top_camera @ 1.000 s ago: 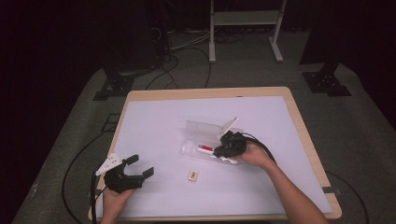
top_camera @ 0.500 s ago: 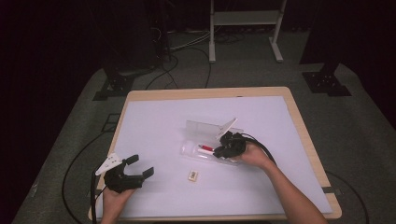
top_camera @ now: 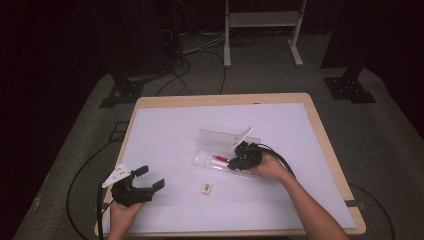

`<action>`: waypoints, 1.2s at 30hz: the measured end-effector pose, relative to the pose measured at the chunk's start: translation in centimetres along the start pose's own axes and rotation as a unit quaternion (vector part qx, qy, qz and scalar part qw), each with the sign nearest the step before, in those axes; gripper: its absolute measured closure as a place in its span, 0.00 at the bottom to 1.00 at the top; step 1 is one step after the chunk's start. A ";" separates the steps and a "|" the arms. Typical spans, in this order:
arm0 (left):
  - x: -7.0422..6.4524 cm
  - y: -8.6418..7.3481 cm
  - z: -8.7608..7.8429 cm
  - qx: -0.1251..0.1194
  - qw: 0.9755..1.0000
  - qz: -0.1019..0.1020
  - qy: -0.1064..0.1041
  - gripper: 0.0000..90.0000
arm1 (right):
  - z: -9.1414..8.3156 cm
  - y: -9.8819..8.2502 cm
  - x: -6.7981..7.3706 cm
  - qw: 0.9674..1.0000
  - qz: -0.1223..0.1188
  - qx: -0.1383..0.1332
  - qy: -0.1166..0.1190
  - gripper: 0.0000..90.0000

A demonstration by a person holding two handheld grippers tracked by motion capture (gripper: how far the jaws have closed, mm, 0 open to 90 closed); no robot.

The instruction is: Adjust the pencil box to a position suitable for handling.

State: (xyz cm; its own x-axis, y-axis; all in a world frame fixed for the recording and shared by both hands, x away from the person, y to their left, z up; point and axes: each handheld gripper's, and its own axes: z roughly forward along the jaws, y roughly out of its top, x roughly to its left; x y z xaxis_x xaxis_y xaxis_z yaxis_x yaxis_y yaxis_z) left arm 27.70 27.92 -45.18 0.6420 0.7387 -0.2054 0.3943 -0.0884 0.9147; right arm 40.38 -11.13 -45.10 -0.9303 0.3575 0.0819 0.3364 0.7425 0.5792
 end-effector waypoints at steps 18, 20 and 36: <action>-0.2 0.0 0.2 0.001 1.000 0.001 -0.003 0.08 | 0.1 -0.3 -0.1 1.000 0.007 -0.007 0.007 0.84; -0.2 0.0 0.2 0.000 1.000 0.002 -0.004 0.08 | 0.0 -0.2 0.0 1.000 0.004 -0.009 0.004 0.84; -0.9 0.0 1.0 0.010 1.000 0.012 -0.014 0.08 | -2.8 -1.4 0.2 0.999 0.010 -0.052 -0.012 0.77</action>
State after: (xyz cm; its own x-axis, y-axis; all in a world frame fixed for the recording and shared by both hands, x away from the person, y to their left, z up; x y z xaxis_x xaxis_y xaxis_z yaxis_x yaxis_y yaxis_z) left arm 27.76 26.59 -45.36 0.6694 0.7176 -0.1924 0.3914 -0.1205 0.9123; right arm 39.29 -13.68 -43.60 -0.9192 0.3865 0.0753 0.3369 0.6729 0.6586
